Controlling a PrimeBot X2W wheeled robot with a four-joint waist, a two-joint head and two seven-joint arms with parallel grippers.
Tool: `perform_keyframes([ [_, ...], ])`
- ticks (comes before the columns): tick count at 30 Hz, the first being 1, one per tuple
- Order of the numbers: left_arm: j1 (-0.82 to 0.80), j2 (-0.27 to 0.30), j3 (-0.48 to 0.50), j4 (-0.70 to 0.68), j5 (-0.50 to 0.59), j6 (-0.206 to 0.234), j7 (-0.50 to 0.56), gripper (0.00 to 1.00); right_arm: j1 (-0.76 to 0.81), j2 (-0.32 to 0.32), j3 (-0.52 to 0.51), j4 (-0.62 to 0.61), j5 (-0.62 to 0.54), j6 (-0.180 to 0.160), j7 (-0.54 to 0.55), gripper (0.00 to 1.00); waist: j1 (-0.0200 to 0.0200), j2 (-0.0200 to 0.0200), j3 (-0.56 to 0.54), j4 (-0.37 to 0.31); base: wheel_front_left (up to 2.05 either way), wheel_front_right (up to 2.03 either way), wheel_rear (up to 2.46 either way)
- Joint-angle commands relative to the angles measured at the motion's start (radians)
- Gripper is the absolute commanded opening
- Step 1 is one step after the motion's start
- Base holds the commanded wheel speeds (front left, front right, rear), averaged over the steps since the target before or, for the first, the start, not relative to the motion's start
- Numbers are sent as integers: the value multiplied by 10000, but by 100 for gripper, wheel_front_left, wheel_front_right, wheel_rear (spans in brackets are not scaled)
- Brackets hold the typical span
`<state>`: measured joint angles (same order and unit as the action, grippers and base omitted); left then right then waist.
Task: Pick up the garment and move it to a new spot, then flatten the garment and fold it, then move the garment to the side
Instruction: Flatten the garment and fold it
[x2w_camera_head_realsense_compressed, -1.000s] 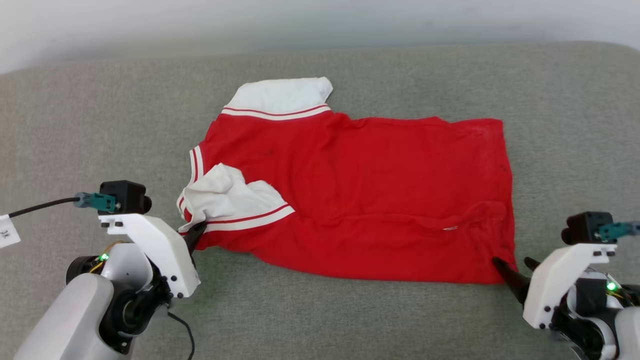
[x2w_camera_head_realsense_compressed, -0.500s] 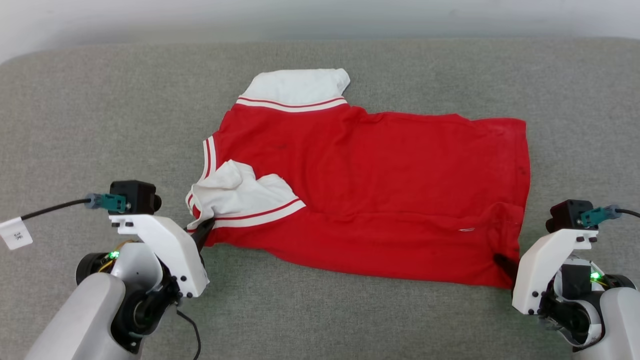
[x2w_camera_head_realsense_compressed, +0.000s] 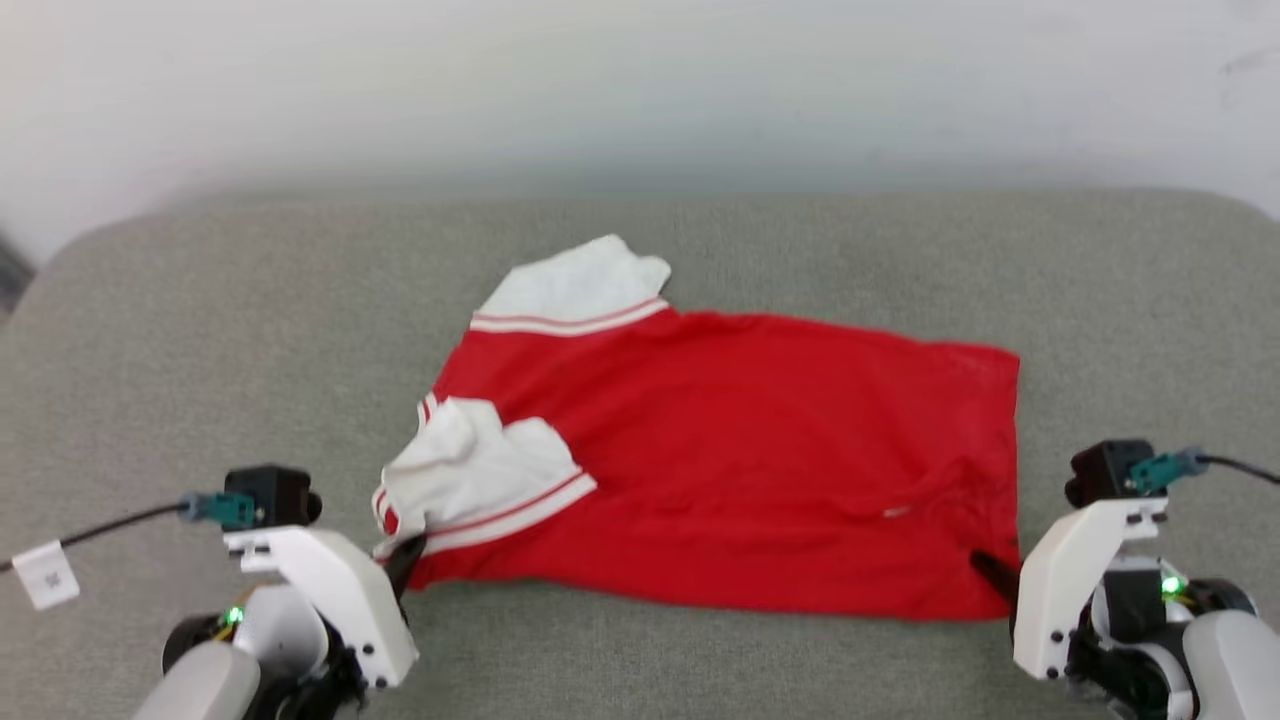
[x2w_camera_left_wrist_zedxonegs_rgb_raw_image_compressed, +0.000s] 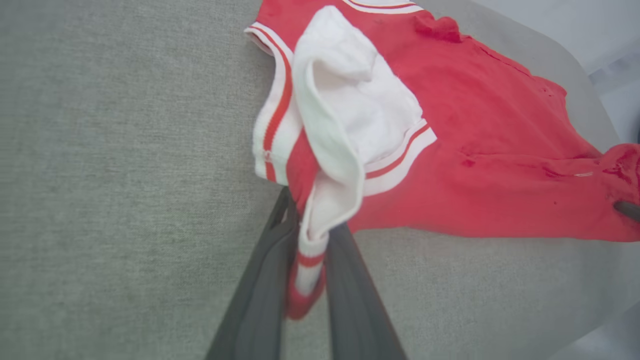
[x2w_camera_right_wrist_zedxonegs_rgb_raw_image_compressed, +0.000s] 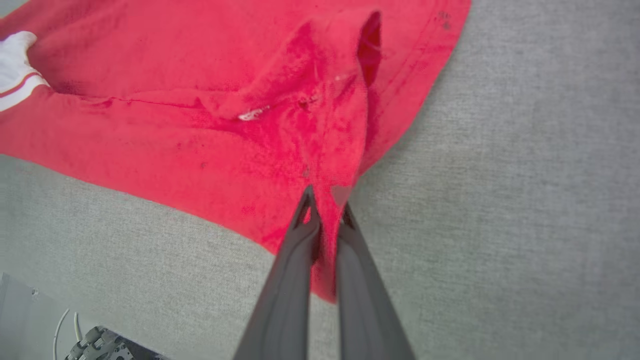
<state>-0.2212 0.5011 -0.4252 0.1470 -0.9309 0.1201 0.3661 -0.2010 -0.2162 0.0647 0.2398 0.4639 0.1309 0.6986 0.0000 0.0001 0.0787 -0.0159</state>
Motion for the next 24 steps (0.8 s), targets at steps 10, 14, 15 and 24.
perform_keyframes([
  [10,1960,183,179,-596,-594,657,162,0,1302,-243,59,-137,336,-3,256,0,0,-1,-994,216,0,0,0],
  [14,2122,-17,112,-301,-778,604,156,84,1555,-179,136,64,301,-2,-192,100,0,-1,-891,209,0,0,0],
  [15,2049,-78,133,-173,-739,569,7,100,1569,-223,189,68,241,-2,-463,100,0,-1,-857,192,0,0,0],
  [24,1053,-97,594,57,300,526,-1975,100,1331,108,119,-579,-242,-2,-4171,100,0,-1,-839,-526,0,0,0],
])
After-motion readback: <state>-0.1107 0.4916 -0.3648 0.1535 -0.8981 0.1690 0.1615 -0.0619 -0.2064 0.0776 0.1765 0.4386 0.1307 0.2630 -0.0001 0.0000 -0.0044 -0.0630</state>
